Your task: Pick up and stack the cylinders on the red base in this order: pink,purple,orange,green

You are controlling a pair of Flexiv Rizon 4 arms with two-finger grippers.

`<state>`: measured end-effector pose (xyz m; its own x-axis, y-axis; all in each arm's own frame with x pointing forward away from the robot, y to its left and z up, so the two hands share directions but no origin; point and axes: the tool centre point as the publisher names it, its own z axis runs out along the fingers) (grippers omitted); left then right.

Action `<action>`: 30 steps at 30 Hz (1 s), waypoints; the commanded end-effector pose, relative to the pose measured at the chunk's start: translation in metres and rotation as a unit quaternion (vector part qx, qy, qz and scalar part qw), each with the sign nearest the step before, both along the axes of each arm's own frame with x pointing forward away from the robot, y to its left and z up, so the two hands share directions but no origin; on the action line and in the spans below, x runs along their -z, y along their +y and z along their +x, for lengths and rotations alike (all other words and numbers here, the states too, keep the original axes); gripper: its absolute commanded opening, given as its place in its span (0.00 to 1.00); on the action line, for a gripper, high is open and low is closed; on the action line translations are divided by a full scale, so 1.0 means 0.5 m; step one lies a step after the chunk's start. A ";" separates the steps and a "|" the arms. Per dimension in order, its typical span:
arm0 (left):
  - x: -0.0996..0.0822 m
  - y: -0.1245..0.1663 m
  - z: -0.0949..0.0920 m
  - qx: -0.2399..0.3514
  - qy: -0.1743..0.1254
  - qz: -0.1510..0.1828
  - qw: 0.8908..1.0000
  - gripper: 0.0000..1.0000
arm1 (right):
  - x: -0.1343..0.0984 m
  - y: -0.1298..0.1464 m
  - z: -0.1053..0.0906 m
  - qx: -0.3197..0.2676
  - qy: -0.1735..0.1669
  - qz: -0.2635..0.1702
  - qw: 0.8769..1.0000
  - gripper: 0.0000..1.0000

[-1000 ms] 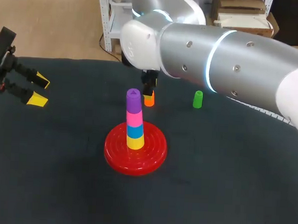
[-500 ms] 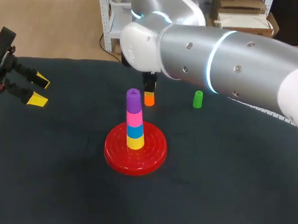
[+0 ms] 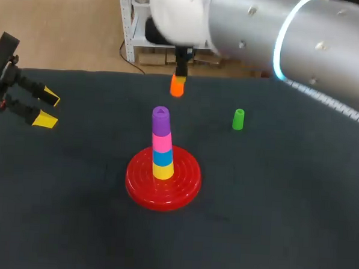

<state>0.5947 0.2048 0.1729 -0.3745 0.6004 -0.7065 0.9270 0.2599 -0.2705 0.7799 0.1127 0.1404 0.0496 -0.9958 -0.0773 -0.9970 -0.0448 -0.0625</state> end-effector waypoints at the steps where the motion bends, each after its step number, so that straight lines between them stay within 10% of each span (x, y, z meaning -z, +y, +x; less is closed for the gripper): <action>1: 0.001 0.001 0.003 0.002 0.001 0.000 1.000 1.00 | -0.154 -0.018 -0.093 -0.070 -0.015 0.026 0.997 0.00; 13: 0.001 0.001 0.003 0.002 0.001 0.000 1.000 1.00 | -0.315 0.008 -0.290 -0.251 0.012 0.064 0.966 0.00; 30: 0.001 0.001 0.003 0.002 0.001 0.000 1.000 1.00 | -0.279 -0.023 -0.384 -0.350 0.053 0.038 0.935 0.00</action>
